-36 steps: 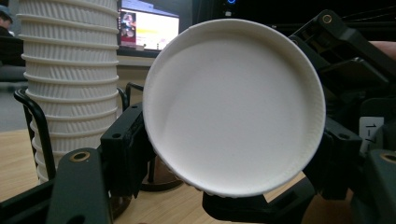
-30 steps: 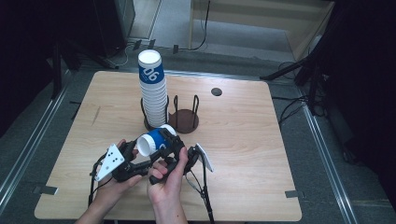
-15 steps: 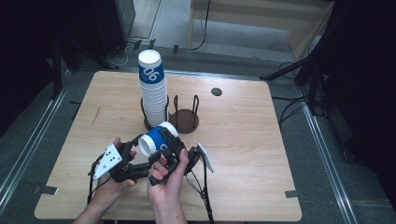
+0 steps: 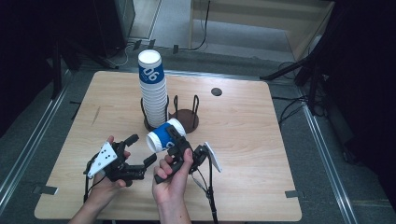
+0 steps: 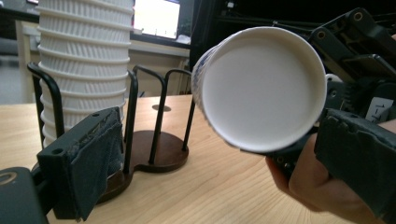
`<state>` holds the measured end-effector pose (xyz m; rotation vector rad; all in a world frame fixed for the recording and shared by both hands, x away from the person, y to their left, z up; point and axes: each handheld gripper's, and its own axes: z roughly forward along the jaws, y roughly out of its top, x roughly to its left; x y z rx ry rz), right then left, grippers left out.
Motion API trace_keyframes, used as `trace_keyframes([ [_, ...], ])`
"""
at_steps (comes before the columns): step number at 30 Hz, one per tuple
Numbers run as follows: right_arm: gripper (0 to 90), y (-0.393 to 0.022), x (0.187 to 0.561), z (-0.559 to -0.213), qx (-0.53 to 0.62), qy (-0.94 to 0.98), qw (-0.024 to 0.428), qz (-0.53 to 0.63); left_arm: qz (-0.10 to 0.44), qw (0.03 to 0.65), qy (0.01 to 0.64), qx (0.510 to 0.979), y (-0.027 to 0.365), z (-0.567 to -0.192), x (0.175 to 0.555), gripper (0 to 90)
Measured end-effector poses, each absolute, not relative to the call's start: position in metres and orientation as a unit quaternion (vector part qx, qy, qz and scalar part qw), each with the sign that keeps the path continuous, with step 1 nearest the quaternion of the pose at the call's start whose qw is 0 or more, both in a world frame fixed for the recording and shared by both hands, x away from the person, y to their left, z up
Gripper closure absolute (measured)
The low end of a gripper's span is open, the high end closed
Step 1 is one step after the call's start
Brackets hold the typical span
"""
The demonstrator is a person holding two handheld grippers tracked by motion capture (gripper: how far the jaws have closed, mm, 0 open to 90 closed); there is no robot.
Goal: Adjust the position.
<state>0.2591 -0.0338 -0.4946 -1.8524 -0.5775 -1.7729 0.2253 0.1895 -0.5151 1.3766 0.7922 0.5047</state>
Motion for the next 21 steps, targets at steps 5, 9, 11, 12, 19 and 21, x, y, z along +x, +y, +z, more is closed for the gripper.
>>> trace_keyframes([
  [5,22.9,-0.04,0.262,-0.492,-0.679,-0.213,0.226,-0.666,0.221,0.668,0.357,0.614,0.19,-0.515,0.225,2.5],
  [9,23.0,-0.045,0.263,-0.489,-0.679,-0.225,0.2,-0.67,0.219,0.663,0.365,0.616,0.193,-0.515,0.225,2.5],
  [11,23.0,-0.047,0.264,-0.488,-0.677,-0.233,0.182,-0.674,0.214,0.659,0.369,0.619,0.194,-0.515,0.225,2.5],
  [12,23.0,-0.048,0.264,-0.488,-0.676,-0.237,0.171,-0.676,0.213,0.659,0.369,0.62,0.194,-0.516,0.225,2.5],
  [19,22.7,-0.055,0.264,-0.482,-0.664,-0.289,0.05,-0.688,0.202,0.653,0.375,0.626,0.193,-0.516,0.225,2.5],
  [21,22.7,-0.058,0.263,-0.481,-0.658,-0.305,0.02,-0.688,0.2,0.651,0.378,0.628,0.195,-0.516,0.226,2.5],
])
